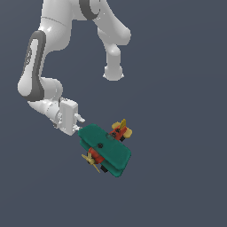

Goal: Pick up the object and move it to a goal position.

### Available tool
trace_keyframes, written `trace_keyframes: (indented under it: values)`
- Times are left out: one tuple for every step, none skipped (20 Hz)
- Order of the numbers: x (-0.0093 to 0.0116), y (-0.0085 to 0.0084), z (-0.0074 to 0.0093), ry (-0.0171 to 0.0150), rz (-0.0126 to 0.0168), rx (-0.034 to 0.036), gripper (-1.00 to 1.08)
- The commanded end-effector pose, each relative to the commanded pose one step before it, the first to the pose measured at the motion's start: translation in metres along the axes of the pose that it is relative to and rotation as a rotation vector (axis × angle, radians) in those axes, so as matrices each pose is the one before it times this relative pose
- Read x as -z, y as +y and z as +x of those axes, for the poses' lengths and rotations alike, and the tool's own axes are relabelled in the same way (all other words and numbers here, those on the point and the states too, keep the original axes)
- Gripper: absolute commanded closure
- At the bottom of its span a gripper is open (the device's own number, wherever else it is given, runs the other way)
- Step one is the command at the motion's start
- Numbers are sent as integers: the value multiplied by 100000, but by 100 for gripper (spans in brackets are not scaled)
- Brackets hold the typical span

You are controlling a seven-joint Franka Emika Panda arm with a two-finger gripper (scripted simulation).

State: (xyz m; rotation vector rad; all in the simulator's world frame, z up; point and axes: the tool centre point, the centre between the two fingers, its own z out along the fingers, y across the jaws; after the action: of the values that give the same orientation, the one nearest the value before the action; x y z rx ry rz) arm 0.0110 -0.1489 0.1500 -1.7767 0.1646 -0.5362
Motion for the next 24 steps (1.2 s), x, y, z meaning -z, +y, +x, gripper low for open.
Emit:
trace_keyframes:
  values:
    - [-264, 324, -320, -112, -74, -195, -20]
    - [-66, 85, -83, -18, -28, -36, -20]
    - [-35, 38, -51, 0, 0, 0, -20]
    - [-23, 39, -20, -18, -29, -35, -20]
    - [48, -78, 68, -14, 47, 1, -20]
    - [-59, 1, -1, 0, 0, 0, -20]
    - [-176, 3, -4, 0, 0, 0, -20]
    - [-293, 4, -8, 0, 0, 0, -20]
    - [-411, 3, -13, 0, 0, 0, -20]
    - [-527, 0, -21, 0, 0, 0, -20]
    - [-613, 20, -31, 1, -34, -35, -20]
    - [-526, 18, -33, -2, -27, -41, -20]
    - [-408, -13, -29, 0, 0, 0, -20]
    - [-293, 20, -23, -4, -21, -44, -20]
    - [-174, -7, -14, 0, 0, 0, -20]
    - [-58, -3, -5, 0, 0, 0, -20]
    - [0, 0, 0, 0, 0, 0, 108]
    - [0, 0, 0, 0, 0, 0, 108]
    - [0, 0, 0, 0, 0, 0, 108]
    - [0, 0, 0, 0, 0, 0, 108]
    - [0, 0, 0, 0, 0, 0, 108]
    - [0, 0, 0, 0, 0, 0, 108]
    - [0, 0, 0, 0, 0, 0, 108]
    - [0, 0, 0, 0, 0, 0, 108]
